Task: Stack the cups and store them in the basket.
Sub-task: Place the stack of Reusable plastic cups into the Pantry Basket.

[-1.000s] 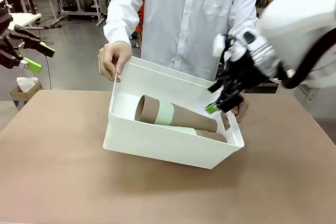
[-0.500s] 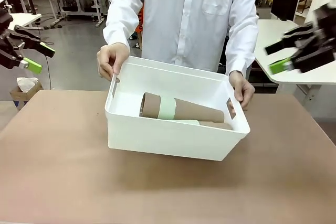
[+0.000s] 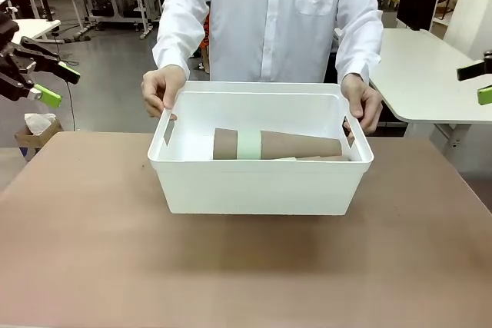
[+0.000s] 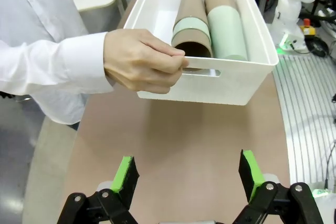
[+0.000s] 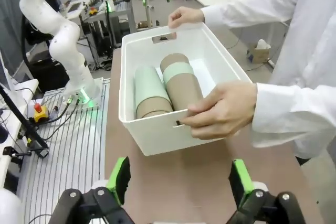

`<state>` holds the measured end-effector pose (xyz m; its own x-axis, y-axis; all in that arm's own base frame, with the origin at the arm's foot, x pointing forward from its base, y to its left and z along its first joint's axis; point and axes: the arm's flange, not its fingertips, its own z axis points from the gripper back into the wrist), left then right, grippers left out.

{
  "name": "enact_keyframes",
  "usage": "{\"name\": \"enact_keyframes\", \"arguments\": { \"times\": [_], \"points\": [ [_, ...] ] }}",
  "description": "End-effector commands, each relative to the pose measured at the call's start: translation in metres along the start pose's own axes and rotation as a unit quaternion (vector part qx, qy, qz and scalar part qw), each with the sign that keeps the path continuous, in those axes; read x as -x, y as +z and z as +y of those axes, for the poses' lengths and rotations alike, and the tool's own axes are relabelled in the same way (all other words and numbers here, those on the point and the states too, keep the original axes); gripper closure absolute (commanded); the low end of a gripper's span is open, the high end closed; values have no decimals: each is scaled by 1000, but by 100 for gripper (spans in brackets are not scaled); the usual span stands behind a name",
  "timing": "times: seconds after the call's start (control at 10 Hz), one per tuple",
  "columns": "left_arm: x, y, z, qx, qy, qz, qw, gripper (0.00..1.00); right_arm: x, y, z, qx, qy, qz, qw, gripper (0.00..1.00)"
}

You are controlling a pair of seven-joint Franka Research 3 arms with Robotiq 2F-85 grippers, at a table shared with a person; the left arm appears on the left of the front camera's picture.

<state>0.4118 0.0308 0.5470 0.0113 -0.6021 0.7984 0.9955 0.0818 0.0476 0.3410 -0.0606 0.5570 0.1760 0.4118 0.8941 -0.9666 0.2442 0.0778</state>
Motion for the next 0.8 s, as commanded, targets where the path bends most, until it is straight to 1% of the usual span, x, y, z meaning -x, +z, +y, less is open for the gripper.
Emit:
{"name": "enact_keyframes", "arguments": {
  "times": [0.0, 0.7],
  "points": [
    [-2, 0, -1, 1, 5, 0, 1000, 0, -20, -16, 6, 8, -3, 6, 1000, 0],
    [-2, 0, -1, 1, 5, 0, 1000, 0, -20, -16, 6, 8, -3, 6, 1000, 0]
  ]
}}
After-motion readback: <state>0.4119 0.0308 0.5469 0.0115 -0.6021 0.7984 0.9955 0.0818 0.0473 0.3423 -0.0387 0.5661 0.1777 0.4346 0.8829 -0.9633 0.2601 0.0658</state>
